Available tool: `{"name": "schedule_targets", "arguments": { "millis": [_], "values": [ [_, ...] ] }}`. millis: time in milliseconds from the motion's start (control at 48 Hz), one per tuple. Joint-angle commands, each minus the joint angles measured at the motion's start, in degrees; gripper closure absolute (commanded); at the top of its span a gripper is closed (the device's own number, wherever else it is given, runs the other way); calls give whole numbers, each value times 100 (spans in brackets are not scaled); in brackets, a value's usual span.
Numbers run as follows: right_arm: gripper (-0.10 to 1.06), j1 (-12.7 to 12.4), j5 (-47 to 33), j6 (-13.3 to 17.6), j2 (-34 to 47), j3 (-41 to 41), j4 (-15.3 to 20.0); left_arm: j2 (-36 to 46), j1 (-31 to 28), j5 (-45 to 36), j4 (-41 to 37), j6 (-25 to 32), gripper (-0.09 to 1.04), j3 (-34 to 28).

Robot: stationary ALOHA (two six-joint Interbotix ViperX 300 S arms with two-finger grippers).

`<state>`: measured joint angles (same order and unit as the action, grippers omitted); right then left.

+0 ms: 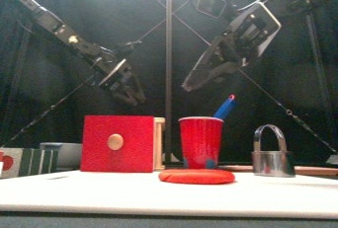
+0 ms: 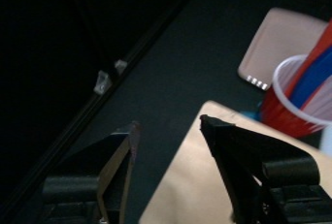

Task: Get the cutter from the drawer then cut the dough then place the extra dough in the bowl
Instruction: Shut the drawer

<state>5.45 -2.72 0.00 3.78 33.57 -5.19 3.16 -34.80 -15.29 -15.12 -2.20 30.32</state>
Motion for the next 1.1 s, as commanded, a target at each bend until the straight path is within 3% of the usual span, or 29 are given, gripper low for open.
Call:
{"name": "schedule_targets", "arguments": {
  "millis": [21, 104, 188, 312, 438, 771, 958, 1104],
  "values": [
    [69, 44, -44, 26, 220, -536, -97, -237, -35, -308, -211, 246, 32, -519],
    [70, 62, -44, 53, 624, -888, -202, -483, -97, -580, -53, 712, 40, -738],
    [70, 35, -26, 88, 1011, -1283, -229, -729, -123, -1099, 422, 1274, 40, -958],
    [70, 26, 123, 26, 1547, -1881, -237, -958, -149, -1450, 1758, 2689, 40, -1063],
    [70, -141, 343, 9, 1819, -2197, -334, -1063, -246, -1477, 2821, 3568, 40, -1037],
    [70, -1090, 457, 35, 1995, -2487, -1107, -1222, -272, -1371, 2883, 3727, 40, -1028],
    [70, -1450, 457, 26, 2312, -3129, -1608, -1230, -316, -1125, 2575, 3735, 40, -1055],
    [70, -1626, 562, 9, 2619, -3577, -1784, -1230, -360, -809, 2417, 3735, 40, -1063]
  ]
}}
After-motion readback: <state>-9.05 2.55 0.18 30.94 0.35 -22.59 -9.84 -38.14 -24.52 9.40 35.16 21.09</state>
